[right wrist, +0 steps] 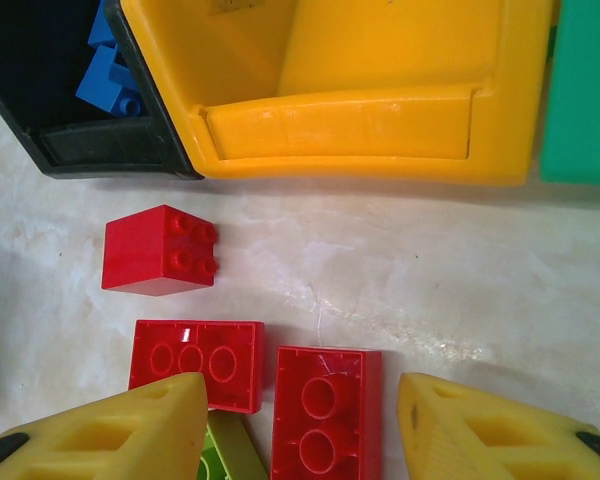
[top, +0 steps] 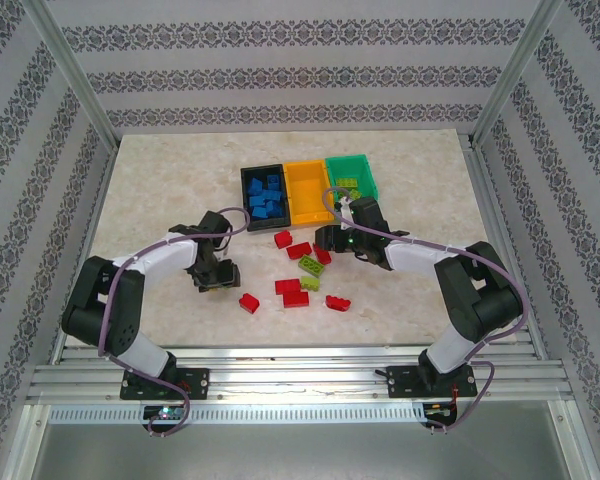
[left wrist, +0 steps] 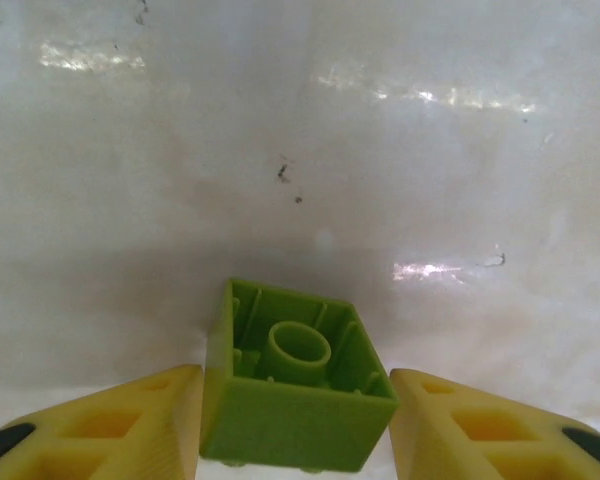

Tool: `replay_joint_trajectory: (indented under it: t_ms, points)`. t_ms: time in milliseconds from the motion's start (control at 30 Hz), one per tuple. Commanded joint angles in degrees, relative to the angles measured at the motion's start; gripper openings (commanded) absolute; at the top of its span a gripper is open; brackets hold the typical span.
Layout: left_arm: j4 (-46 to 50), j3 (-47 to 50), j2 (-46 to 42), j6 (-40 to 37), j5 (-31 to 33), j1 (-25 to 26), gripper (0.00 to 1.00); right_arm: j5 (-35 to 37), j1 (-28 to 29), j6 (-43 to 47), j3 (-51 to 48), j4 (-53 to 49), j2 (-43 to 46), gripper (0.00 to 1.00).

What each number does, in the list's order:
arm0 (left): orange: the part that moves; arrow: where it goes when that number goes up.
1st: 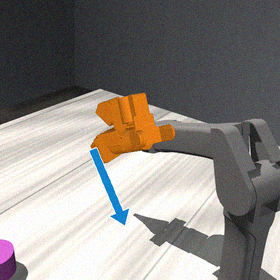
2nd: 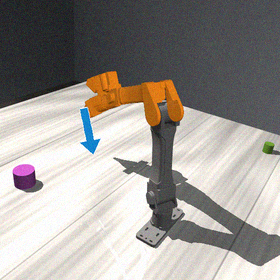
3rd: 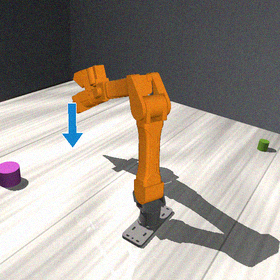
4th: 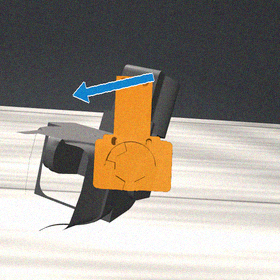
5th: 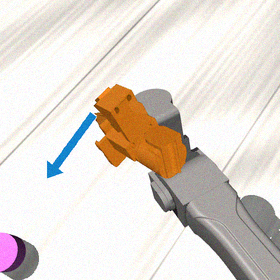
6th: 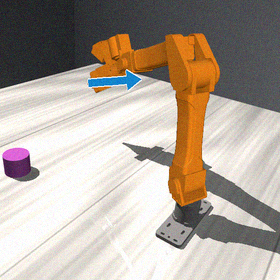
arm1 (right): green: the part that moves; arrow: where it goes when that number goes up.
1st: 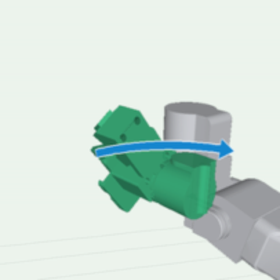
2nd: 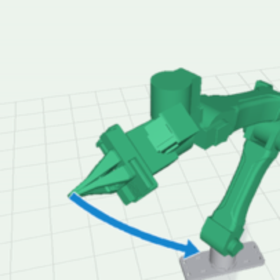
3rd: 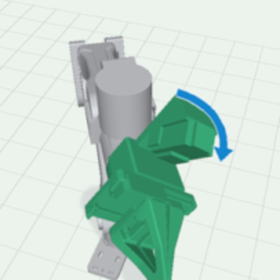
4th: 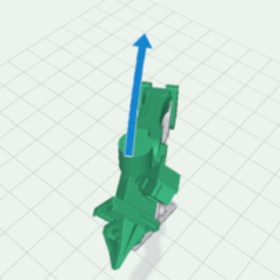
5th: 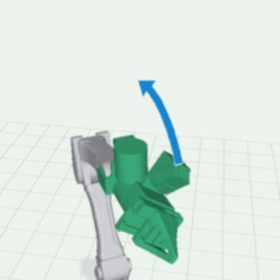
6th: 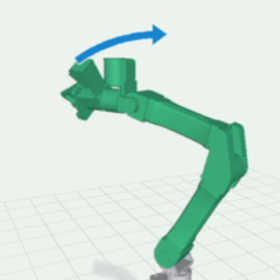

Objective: Sort the legos into containers by color
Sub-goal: Pick up the lego from the middle-left of the table, then place the lego in the container.

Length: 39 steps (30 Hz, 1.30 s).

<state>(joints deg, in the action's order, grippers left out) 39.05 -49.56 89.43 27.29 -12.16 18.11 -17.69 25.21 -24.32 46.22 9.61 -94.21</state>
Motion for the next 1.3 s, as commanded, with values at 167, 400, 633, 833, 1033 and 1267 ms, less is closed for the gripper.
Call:
replay_joint_trajectory:
  t_ms: [167, 400, 633, 833, 1033, 1267]
  points:
    - [-0.2, -0.6, -0.8, -1.0, 1.5, 1.0, 0.33, -1.2, -1.0, -1.2, -0.8, 1.1, 1.4, 0.54]
    - [-0.8, -3.3, -3.6, 0.3, 0.4, 2.3, 0.32, -3.1, -2.1, -2.9, -1.6, 2.7, 1.4, 0.54]
    - [-2.9, -14.9, 1.7, 0.5, -0.5, 7.3, 0.31, -4.9, -5.5, -5.6, -4.0, 5.8, 2.4, 0.54]
    - [-3.5, -32.8, 14.2, -1.2, -1.9, 11.2, 0.31, -4.0, -10.1, -8.8, -7.5, 8.5, 4.3, 0.54]
    - [0.9, -56.2, 29.2, -3.1, -4.3, 13.3, 0.32, -6.1, -15.8, -13.2, -11.1, 13.4, 4.9, 0.54]
    - [9.7, -86.5, 45.7, -3.6, -5.0, 14.7, 0.36, -11.3, -20.4, -19.2, -13.8, 20.8, 2.2, 0.53]
